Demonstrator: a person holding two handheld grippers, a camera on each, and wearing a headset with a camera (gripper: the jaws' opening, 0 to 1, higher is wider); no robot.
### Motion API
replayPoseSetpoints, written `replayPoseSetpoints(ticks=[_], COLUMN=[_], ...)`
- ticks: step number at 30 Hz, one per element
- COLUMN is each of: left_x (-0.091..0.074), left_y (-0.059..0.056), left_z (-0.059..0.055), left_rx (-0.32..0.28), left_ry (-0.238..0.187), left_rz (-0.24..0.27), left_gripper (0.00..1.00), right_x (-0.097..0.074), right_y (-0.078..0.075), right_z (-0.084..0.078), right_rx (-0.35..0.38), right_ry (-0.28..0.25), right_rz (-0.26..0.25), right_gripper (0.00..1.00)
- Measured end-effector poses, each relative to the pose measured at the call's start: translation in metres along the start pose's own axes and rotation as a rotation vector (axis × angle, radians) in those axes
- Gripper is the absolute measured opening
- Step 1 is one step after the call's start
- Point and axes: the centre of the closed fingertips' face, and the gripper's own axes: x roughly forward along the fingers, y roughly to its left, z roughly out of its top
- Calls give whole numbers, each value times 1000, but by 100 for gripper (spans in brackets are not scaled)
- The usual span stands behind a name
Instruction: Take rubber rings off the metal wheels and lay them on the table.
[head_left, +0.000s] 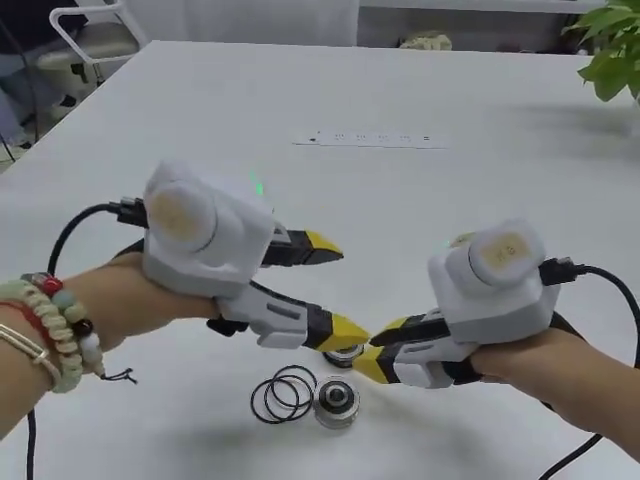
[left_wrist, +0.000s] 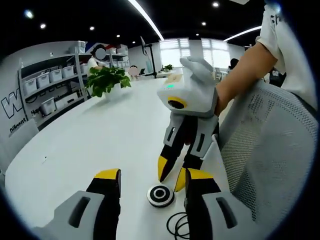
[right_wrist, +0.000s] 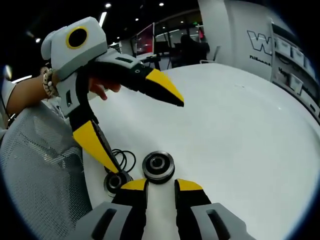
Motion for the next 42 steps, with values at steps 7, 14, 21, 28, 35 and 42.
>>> replayPoseSetpoints(ticks=[7, 14, 21, 28, 35, 42], left_x=[8, 12, 12, 14, 13, 13], left_y=[2, -3, -3, -7, -7, -8], left_z=[-20, -37, -44, -44, -44, -44], left_rx=[-38, -67, -95, -95, -109, -111], left_ry=[22, 64, 86, 84, 77, 73], left_rz=[24, 12, 16, -2, 6, 9], left_gripper=[36, 19, 14, 8, 8, 8], right_x=[1, 3, 5, 6, 5, 4], right_y=[0, 3, 4, 3, 0, -3], right_z=[2, 0, 0, 0, -2, -2], right_rx=[-12, -21, -27, -31, -67, -95], right_ry=[-8, -3, -3, -8, 1, 1], right_rz=[1, 8, 8, 1, -10, -22], right_gripper=[18, 18, 18, 18, 9, 0])
